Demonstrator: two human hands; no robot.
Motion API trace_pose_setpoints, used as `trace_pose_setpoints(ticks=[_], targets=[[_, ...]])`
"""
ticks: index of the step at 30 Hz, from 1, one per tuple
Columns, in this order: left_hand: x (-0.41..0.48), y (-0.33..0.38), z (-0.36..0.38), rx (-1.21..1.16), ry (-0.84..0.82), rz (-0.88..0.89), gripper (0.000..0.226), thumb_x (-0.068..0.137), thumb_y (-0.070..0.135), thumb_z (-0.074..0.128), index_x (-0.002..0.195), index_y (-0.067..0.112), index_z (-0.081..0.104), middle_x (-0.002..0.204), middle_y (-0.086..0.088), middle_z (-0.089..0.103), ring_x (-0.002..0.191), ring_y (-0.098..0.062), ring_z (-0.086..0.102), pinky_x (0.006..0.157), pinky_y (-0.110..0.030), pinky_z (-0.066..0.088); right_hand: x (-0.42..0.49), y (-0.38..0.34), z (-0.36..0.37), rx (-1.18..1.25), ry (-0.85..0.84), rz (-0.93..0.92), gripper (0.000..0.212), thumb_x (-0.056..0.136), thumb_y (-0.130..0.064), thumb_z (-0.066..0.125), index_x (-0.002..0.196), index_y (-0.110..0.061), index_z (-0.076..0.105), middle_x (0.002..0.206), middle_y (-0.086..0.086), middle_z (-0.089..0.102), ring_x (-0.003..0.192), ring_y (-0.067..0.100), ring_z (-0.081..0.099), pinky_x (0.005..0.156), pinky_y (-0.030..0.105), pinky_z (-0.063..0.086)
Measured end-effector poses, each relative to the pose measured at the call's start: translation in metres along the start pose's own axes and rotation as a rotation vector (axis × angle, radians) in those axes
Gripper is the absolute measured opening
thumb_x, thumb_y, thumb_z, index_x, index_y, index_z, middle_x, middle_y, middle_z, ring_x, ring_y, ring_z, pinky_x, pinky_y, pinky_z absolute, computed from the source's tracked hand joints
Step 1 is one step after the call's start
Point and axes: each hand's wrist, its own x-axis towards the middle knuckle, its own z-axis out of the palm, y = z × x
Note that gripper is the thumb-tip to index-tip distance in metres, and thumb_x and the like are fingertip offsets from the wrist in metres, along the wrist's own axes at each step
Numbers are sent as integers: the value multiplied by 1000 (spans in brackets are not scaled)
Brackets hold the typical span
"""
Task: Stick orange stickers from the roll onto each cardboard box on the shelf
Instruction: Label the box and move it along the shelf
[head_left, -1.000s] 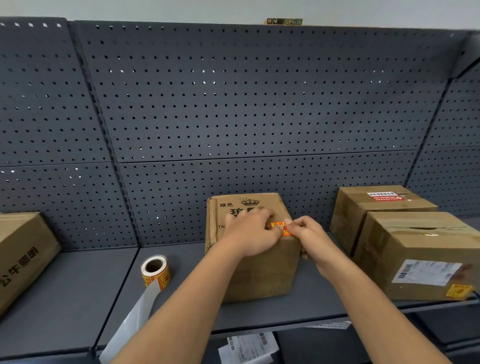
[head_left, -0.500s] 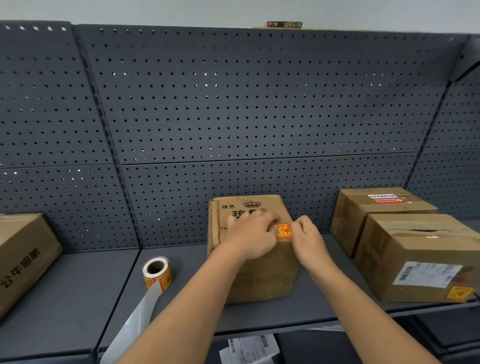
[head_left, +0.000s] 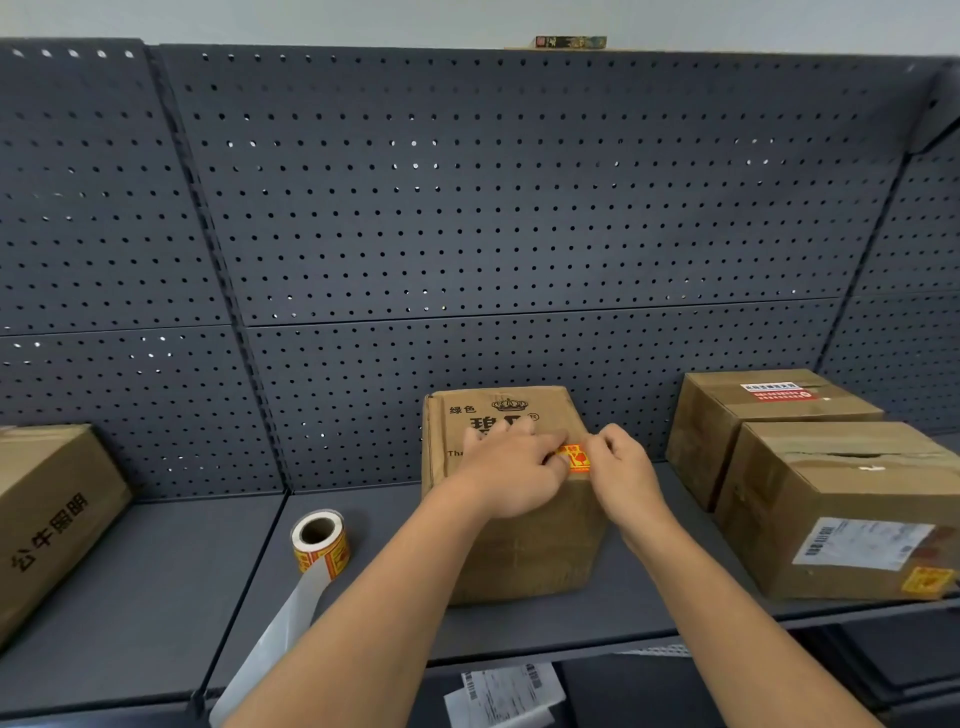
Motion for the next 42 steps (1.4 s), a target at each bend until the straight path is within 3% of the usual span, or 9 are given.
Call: trace_pose_setpoints(ticks=[8, 15, 20, 25, 27, 30, 33, 37, 42], targets=[[6, 1, 11, -117, 243, -108, 42, 108, 52, 33, 140, 35, 54, 127, 9, 68, 121, -21, 59, 108, -52, 30, -6, 0, -3, -83, -17, -51, 45, 106, -49, 46, 91, -9, 59, 77, 2, 58, 71, 16, 54, 61, 33, 39], [8, 13, 15, -65, 318, -140, 37, 107, 37, 37, 139, 33, 56, 114, 5, 73, 109, -23, 63, 104, -48, 32, -7, 11, -11, -60, -54, -136, 38, 109, -35, 45, 84, -8, 53, 74, 0, 52, 63, 5, 45, 57, 24, 34], [3, 11, 13, -19, 284, -64, 45, 102, 42, 36, 142, 31, 54, 130, 5, 66, 118, -23, 57, 106, -52, 33, -7, 11, -7, -41, 6, -133, 39, 112, -29, 38, 81, -10, 53, 75, 3, 54, 67, 13, 49, 59, 29, 36], [-11, 2, 0, -126, 235, -45, 49, 103, 41, 38, 150, 31, 46, 136, 6, 62, 127, -22, 53, 112, -51, 34, -5, 7, -12, -41, -12, -20, 62, 108, -55, 32, 88, -7, 66, 85, 9, 69, 82, 22, 64, 73, 37, 46], [-17, -5, -11, -357, 258, -41, 43, 105, 36, 42, 147, 29, 49, 109, 9, 69, 98, -11, 66, 94, -37, 52, -2, 5, -17, -43, -2, 22, 64, 106, -60, 33, 91, -11, 71, 90, 7, 72, 89, 22, 65, 77, 38, 47], [-27, -19, -27, -450, 330, -24, 32, 105, 31, 46, 133, 29, 62, 90, 13, 67, 56, 4, 55, 51, -15, 42, 5, -2, -24, -32, 27, 11, 56, 106, -57, 37, 90, -17, 72, 87, 4, 71, 86, 21, 64, 77, 40, 48], [-36, -41, -34, -295, 464, -74, 30, 101, 35, 48, 124, 32, 67, 108, 10, 64, 90, -7, 62, 75, -29, 55, 9, -14, -30, 22, -2, 21, 46, 106, -53, 43, 101, -16, 70, 93, 4, 69, 84, 20, 62, 76, 40, 49], [-36, -74, -23, -319, 361, -354, 54, 100, 52, 46, 149, 28, 43, 145, -5, 42, 133, -32, 44, 108, -43, 42, 7, -28, -31, 15, -141, 97, 42, 104, -57, 47, 105, -21, 67, 105, 0, 70, 94, 14, 62, 86, 37, 48], [-36, -85, -3, -902, 71, -612, 88, 89, 82, 43, 155, 24, 31, 144, -7, 53, 123, -33, 56, 100, -50, 52, -1, -28, -21, -14, -414, 175, 33, 101, -54, 56, 122, -29, 55, 111, -15, 63, 101, 0, 55, 81, 23, 40]])
